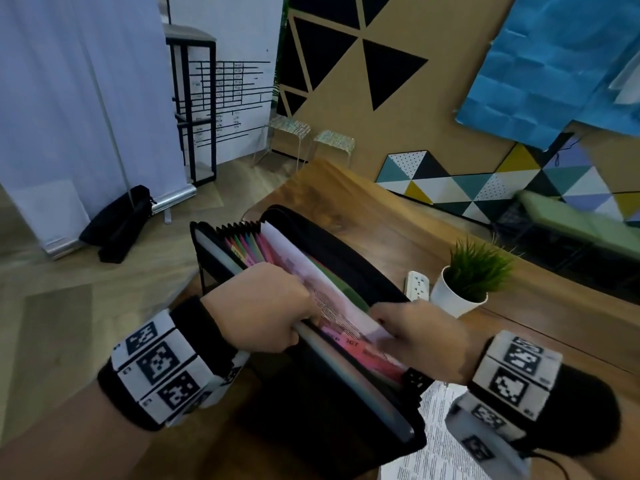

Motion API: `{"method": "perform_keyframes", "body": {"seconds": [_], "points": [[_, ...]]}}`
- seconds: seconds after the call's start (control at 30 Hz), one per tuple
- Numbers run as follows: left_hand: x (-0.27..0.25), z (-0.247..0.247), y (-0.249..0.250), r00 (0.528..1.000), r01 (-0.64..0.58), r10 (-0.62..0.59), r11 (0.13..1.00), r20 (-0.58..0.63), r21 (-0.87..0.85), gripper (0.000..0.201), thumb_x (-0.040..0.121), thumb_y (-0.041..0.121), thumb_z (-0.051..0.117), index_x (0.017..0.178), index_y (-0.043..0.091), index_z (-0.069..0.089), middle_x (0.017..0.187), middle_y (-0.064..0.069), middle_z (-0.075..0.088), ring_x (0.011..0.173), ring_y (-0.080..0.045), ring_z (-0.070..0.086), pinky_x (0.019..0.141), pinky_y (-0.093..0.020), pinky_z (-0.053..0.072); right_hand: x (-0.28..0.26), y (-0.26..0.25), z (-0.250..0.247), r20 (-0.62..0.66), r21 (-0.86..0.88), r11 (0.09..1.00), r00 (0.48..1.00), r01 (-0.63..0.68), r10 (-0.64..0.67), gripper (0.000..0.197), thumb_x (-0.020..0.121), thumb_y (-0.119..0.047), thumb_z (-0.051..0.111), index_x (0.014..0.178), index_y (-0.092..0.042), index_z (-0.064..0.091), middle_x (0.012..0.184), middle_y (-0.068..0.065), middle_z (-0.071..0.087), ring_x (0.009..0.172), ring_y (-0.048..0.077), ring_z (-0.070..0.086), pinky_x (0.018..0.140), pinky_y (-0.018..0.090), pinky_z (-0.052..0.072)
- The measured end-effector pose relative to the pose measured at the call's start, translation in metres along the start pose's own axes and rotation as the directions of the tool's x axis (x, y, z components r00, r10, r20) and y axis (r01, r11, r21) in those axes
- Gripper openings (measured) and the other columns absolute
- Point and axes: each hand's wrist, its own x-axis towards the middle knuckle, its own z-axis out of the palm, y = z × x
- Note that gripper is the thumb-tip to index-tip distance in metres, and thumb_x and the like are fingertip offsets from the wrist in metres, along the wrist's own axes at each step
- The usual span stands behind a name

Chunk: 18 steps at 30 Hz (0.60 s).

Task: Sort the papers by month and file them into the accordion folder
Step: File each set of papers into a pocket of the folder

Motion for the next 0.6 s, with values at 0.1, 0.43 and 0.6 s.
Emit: {"method": "perform_keyframes", "body": {"seconds": [0.1,0.43,0.6], "points": [[0.0,0.001,0.0,1.0,0.012,-0.012,1.0,0.002,0.01,0.029,0.086,0.036,0.052,0.112,0.032,0.064,0.101,0.008,0.067,0.096,-0.01,0.062,0.086,-0.034,0.05,0.001,0.001,0.003,-0.046,-0.019,1.0,0.999,-0.014,0.014,0.014,0.093,-0.024,0.049,0.087,-0.018,0.06,0.075,0.001,0.059,0.074,0.02,0.06,0.063,0.024,0.041],[-0.003,0.0,0.003,1.0,0.007,-0.007,1.0,-0.002,0.022,0.032,0.084,0.038,0.054,0.115,0.039,0.061,0.104,0.017,0.066,0.1,-0.004,0.06,0.086,-0.028,0.049,0.008,-0.002,0.018,0.123,-0.07,0.996,0.99,-0.062,0.071,0.028,0.09,-0.019,0.051,0.107,-0.034,0.068,0.102,-0.002,0.069,0.094,0.022,0.064,0.081,0.027,0.051],[-0.001,-0.002,0.007,0.999,0.024,-0.024,1.0,0.049,0.013,0.03,0.083,0.036,0.055,0.113,0.039,0.061,0.101,0.016,0.063,0.097,-0.005,0.058,0.085,-0.025,0.048,-0.004,0.002,0.001,0.088,0.11,0.994,0.996,-0.019,0.01,0.024,0.093,-0.031,0.053,0.109,-0.023,0.068,0.094,-0.006,0.067,0.09,0.01,0.064,0.081,0.024,0.048]]}}
